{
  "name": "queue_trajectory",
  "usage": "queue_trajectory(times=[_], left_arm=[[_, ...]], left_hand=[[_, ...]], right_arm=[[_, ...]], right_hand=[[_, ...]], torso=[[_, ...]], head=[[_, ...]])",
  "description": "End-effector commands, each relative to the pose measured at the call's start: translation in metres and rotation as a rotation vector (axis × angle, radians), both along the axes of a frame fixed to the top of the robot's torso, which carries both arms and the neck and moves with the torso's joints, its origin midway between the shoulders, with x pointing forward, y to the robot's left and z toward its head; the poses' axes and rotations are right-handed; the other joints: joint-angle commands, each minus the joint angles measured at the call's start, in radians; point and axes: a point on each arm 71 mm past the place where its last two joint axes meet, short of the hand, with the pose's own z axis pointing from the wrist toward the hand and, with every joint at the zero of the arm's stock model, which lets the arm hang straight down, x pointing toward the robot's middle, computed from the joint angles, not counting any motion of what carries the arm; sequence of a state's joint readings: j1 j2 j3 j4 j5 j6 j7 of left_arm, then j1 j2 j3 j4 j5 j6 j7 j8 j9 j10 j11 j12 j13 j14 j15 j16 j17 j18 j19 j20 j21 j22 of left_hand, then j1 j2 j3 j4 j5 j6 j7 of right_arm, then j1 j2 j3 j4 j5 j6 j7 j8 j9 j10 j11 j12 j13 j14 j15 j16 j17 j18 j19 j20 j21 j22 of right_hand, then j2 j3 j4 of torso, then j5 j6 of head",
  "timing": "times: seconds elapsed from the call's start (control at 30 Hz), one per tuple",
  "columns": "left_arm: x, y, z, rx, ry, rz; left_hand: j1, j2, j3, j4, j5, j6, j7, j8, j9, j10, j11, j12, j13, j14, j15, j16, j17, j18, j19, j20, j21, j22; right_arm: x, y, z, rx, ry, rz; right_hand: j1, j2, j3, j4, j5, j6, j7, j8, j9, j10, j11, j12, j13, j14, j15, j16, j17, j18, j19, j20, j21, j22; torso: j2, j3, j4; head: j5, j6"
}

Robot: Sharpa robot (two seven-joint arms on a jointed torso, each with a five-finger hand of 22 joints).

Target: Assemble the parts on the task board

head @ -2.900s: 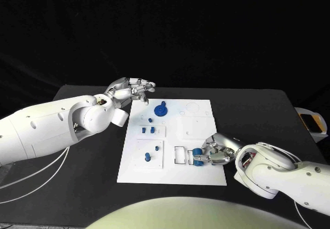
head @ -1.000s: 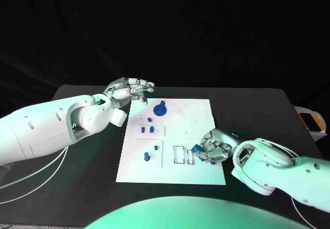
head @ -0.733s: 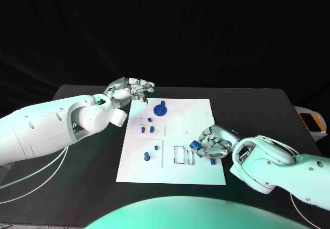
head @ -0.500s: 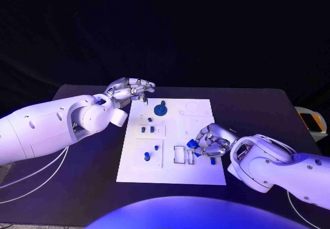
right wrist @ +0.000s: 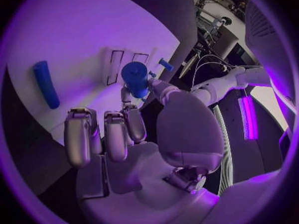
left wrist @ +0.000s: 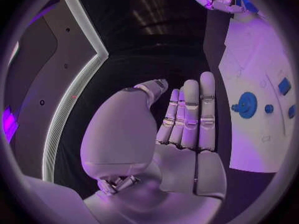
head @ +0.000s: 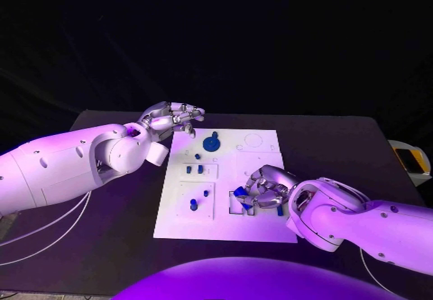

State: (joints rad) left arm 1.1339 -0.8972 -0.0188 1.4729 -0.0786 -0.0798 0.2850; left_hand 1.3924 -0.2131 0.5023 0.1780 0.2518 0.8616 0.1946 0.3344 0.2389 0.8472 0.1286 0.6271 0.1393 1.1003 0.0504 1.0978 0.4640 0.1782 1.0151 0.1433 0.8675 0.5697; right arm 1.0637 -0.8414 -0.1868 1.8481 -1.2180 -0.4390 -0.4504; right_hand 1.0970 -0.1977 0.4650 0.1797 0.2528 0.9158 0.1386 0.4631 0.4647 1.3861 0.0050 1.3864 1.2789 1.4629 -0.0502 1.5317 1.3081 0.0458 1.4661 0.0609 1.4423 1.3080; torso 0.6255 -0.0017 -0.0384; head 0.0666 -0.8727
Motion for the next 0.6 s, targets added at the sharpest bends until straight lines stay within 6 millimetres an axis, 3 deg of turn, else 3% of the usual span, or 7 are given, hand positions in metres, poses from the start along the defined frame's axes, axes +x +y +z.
queue_trajectory(times=[0.03,0.37,0.6], left_arm=[[-0.0008,-0.0028,0.0013,-0.015,-0.001,-0.019],[-0.0011,-0.0023,0.0014,-0.014,0.001,-0.02],[-0.0014,-0.0019,0.0014,-0.013,0.002,-0.02]], left_hand=[[0.0,0.008,-0.004,0.004,-0.001,-0.01,0.0,-0.006,0.0,-0.009,0.0,-0.002,-0.002,-0.004,-0.001,-0.003,-0.002,0.006,0.005,-0.002,-0.007,-0.001],[0.0,0.008,-0.004,0.004,-0.001,-0.01,0.0,-0.006,0.0,-0.009,0.0,-0.002,-0.002,-0.004,-0.001,-0.003,-0.002,0.006,0.005,-0.002,-0.007,-0.001],[0.0,0.008,-0.004,0.005,-0.001,-0.01,0.0,-0.006,0.0,-0.01,0.0,-0.002,-0.002,-0.004,-0.001,-0.003,-0.002,0.006,0.005,-0.002,-0.008,-0.001]], right_arm=[[-0.0013,0.0034,-0.0037,0.0,0.028,0.022],[0.002,0.0051,-0.0081,-0.013,0.034,0.024],[0.0018,0.0083,-0.0096,-0.02,0.042,0.05]], right_hand=[[-0.011,0.0,-0.001,0.01,-0.004,0.058,-0.056,0.005,0.004,0.005,0.003,-0.003,0.002,0.086,-0.007,0.003,0.152,-0.014,0.039,-0.008,0.001,0.198],[-0.062,0.004,-0.009,0.04,-0.038,0.059,-0.057,0.016,0.006,0.011,0.003,-0.001,0.014,0.086,-0.006,0.004,0.154,-0.014,0.04,-0.008,0.002,0.2],[-0.092,-0.008,-0.028,0.054,-0.077,0.058,-0.059,0.026,0.008,0.014,0.001,-0.002,0.022,0.086,-0.008,0.002,0.152,-0.013,0.039,-0.009,-0.001,0.201]], torso=[[0.0,0.0005,-0.0011],[0.001,0.0004,-0.0004],[0.001,0.0003,0.0007]], head=[[0.001,0.0],[0.001,0.0],[0.002,0.0]])
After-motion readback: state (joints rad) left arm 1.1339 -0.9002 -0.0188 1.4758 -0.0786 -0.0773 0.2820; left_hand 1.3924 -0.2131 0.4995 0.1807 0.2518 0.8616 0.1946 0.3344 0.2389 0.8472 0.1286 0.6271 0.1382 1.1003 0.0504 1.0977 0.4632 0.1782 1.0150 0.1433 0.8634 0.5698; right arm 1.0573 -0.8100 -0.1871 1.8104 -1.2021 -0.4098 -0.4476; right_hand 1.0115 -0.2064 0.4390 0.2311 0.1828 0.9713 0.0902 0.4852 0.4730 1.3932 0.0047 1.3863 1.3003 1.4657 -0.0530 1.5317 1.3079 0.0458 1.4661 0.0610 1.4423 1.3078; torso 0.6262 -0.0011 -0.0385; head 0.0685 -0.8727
